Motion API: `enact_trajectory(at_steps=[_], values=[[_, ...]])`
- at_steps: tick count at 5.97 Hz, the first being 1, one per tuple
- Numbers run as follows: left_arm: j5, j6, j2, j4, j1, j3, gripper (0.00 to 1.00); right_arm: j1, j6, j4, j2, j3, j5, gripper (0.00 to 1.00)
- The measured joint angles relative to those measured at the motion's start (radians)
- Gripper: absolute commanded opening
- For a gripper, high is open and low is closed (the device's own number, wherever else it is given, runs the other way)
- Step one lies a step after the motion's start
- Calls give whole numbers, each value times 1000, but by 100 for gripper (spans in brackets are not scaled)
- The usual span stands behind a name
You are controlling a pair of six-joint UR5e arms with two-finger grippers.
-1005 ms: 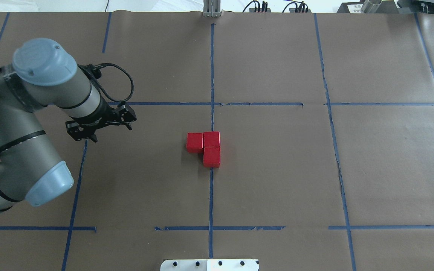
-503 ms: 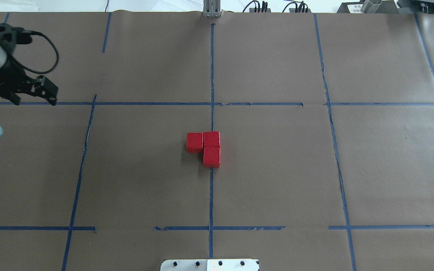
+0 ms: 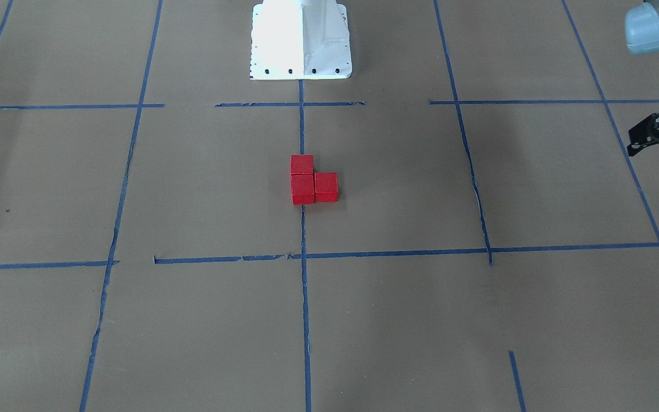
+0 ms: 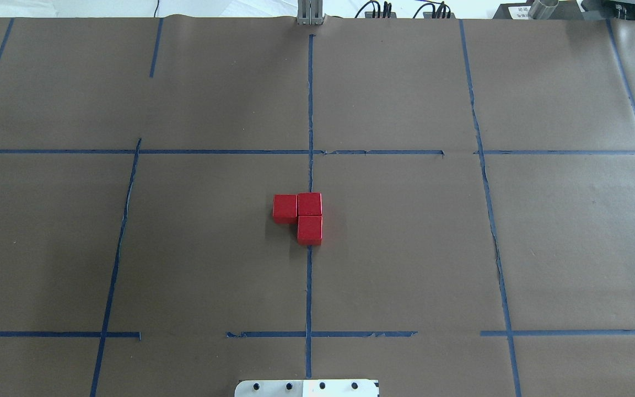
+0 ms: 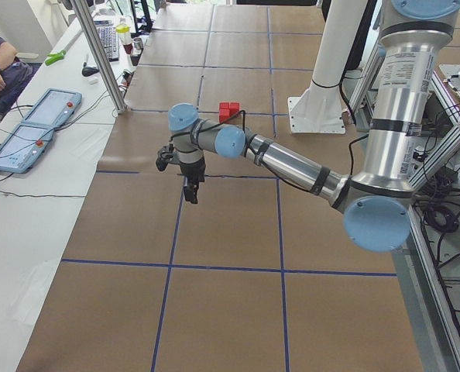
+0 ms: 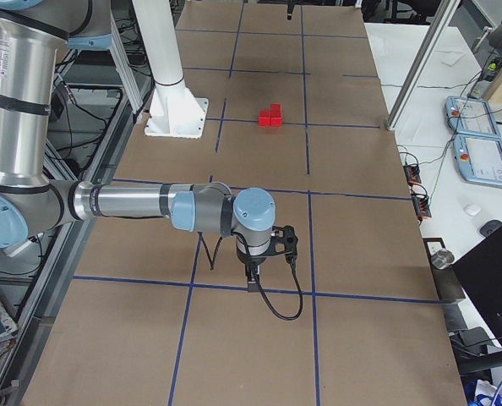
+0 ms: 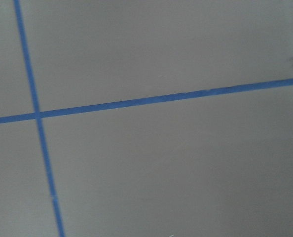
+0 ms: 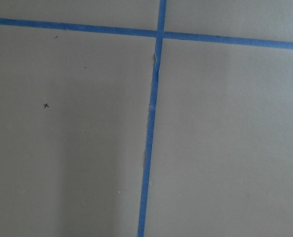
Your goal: Form red blocks into L shape at center
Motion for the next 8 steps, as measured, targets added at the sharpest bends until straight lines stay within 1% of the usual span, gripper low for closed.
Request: enact_trajectory(at_steps=[1,2,3,4,5,8], values=[[-2,124,44,-7,-77,50,100,0,4,0,0,0,0,100],[-5,179,89,-28,-134,76,100,0,5,1,0,0,-1,100],[-33,190,128,-53,-162,80,100,0,5,1,0,0,-2,100],[-67,190,147,-64,-171,79,100,0,5,1,0,0,-1,100],[-81,174,151,-68,-173,77,100,0,5,1,-1,0,-1,100],[-83,124,136,-86,-172,54,100,0,6,1,-3,0,-1,100]])
